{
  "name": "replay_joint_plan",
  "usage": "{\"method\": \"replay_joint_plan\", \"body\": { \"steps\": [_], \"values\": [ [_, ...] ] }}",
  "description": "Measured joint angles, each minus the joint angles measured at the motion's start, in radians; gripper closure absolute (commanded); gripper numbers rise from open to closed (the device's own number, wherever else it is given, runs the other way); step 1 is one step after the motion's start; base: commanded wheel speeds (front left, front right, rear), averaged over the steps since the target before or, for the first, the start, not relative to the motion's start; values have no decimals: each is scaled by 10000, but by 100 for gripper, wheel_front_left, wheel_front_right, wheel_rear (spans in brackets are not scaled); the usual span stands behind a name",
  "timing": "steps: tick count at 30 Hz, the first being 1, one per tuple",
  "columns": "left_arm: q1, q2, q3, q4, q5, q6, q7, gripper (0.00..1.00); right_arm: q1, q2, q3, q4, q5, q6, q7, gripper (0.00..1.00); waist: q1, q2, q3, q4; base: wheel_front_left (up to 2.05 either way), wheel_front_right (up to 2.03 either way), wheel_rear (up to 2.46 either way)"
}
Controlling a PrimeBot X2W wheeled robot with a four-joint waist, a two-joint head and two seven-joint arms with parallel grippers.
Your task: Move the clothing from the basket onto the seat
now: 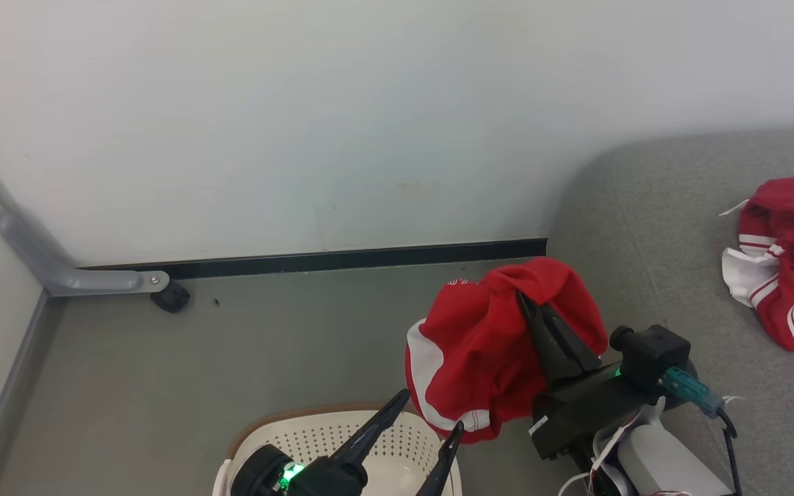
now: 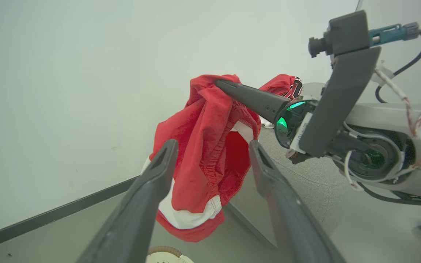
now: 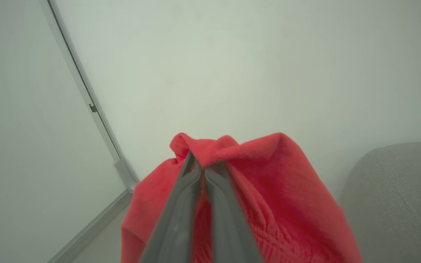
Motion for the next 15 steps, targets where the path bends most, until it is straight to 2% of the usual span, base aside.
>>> {"method": "replay_joint_plan", "body": {
  "steps": [15],
  "values": [
    [-31,117,-88,-107,259,-136,88,0,-177,-167,-606,-6,0,-263,-82,100,0,0,337,-1276,0,0,0]
  ]
}}
